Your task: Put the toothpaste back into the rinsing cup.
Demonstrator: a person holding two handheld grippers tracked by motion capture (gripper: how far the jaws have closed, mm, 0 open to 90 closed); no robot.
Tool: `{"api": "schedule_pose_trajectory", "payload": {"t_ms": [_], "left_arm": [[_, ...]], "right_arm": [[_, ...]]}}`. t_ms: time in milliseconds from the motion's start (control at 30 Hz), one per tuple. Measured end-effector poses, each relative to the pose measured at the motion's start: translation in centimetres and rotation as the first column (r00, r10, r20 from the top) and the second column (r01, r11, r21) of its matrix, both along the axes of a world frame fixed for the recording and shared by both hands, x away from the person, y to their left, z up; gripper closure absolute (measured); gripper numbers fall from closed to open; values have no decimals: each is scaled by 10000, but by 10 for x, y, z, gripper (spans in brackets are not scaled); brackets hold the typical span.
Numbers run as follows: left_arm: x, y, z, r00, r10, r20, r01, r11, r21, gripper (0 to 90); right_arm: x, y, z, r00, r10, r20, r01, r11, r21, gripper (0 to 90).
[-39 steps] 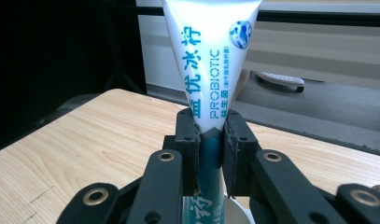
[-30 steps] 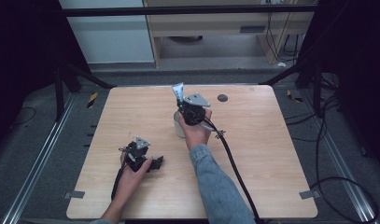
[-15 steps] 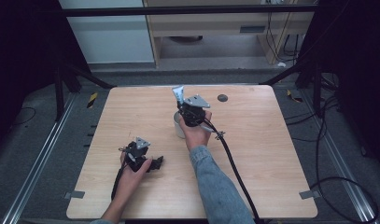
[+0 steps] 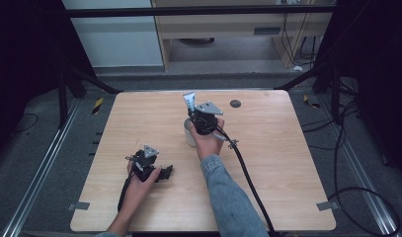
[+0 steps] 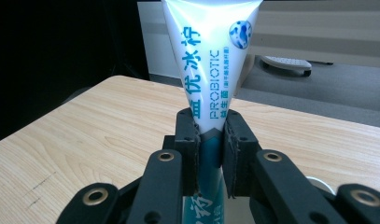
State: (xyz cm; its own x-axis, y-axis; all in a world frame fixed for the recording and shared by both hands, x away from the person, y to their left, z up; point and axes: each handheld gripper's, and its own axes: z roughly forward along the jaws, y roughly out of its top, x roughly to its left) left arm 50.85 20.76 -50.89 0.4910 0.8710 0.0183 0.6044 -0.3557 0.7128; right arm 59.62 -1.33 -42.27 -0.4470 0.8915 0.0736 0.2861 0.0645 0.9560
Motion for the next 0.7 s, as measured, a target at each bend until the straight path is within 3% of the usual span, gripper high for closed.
{"api": "schedule_pose_trajectory", "payload": {"t_ms": [700], "left_arm": [[0,0,0,10000,0,-4,0,10000,5,0]], "right_arm": [[3,-3,-8,9992,-50,-394,56,9999,146,779]]}}
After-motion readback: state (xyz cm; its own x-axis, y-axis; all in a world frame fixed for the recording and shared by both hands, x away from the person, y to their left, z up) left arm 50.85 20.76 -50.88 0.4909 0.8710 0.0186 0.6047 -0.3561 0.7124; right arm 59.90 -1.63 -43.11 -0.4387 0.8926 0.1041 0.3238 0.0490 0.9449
